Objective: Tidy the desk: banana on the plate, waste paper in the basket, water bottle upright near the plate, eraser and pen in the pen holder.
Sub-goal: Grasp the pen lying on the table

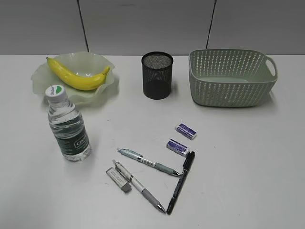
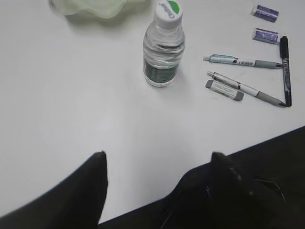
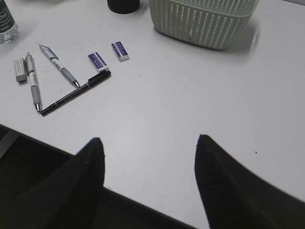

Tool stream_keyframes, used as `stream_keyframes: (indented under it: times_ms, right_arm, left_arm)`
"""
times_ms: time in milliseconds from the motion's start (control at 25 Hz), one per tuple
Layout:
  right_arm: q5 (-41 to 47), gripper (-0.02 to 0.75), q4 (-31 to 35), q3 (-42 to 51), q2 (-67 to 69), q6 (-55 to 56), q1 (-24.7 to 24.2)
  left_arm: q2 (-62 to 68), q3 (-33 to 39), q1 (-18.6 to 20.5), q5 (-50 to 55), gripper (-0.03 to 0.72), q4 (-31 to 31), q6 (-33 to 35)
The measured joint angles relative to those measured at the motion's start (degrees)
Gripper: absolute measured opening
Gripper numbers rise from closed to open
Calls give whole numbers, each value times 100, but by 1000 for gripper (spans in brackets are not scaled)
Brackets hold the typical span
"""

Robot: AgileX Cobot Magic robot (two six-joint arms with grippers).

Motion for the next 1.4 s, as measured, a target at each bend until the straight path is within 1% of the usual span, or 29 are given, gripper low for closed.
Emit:
stream_keyframes:
  times_ms: [200, 360, 520, 680, 880, 960, 1080, 1280, 1400]
  right_arm:
    - [0, 477, 0, 0, 0, 0, 0]
    - [0, 477, 0, 0, 0, 0, 0]
    - [-13, 477, 0, 0, 0, 0, 0]
    - [-270, 477, 112, -129, 312, -254, 0]
    - [-693, 477, 417, -464, 1664, -457, 0]
    - [-811, 477, 521, -658, 2441, -485, 0]
    - [-907, 477, 736, -1045, 3602, -498, 0]
    - [-923, 477, 1306, -1840, 5433, -503, 0]
    - [-937, 477, 1728, -2297, 6315, -916, 0]
  left_arm:
    - [-1717, 1013, 0, 24, 489, -5, 0]
    - [-2810, 1599, 0, 43, 489, 0, 0]
    - [-3476, 1680, 0, -18, 489, 100, 0]
    - [-3752, 1680, 0, -27, 482, 132, 0]
    - [-3756, 1748, 0, -375, 452, 274, 59]
    - [-3756, 1859, 0, -601, 443, 273, 104]
    - [-3756, 1907, 0, -673, 439, 261, 184]
    - [-3756, 1908, 0, -708, 436, 255, 214]
    - [-3756, 1908, 0, -708, 436, 249, 214]
